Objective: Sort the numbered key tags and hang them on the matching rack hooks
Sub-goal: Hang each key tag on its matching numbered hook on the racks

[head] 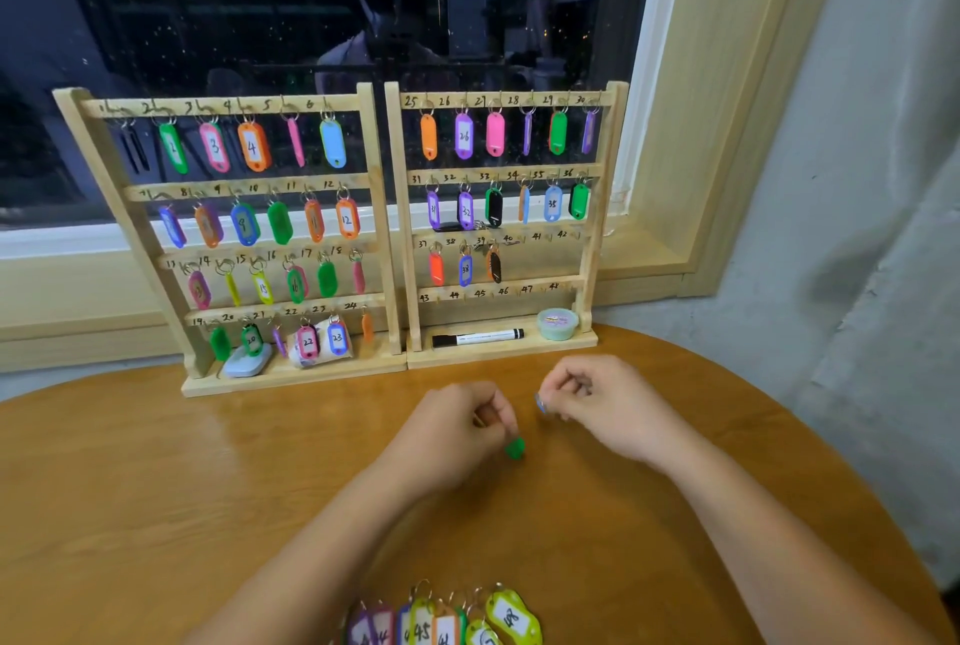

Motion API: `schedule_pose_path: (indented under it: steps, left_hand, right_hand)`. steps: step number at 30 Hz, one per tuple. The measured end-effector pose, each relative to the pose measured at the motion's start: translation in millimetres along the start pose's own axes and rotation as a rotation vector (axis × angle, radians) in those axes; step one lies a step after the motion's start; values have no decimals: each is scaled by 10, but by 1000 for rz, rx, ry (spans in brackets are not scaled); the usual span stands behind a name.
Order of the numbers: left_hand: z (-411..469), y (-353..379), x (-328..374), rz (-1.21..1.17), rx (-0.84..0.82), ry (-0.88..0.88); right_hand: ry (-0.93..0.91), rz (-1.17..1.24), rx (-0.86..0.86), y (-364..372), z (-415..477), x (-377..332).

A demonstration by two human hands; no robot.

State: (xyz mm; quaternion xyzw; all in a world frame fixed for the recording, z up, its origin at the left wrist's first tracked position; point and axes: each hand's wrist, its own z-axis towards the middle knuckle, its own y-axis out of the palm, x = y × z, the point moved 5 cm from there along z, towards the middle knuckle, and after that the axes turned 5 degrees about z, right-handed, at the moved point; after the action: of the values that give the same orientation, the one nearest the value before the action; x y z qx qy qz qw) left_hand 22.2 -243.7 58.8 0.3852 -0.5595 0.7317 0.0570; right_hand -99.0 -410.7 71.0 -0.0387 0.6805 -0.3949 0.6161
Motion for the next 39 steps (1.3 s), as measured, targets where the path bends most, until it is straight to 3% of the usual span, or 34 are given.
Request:
schedule_pose_path:
  steps: [6, 15, 29, 39]
  left_hand:
    - [298, -348, 61, -10, 107, 8]
    - [683, -652, 151, 18, 145, 18]
    - [1356, -975, 450, 90, 302, 59]
    - [1702, -1041, 554, 139, 388, 25]
  right_hand:
    - [-29, 193, 215, -285, 522, -295]
    - [6, 268, 398, -566, 1093, -589]
    - [84, 234, 397, -538, 1396, -644]
    - [38, 284, 462, -378, 1042, -392]
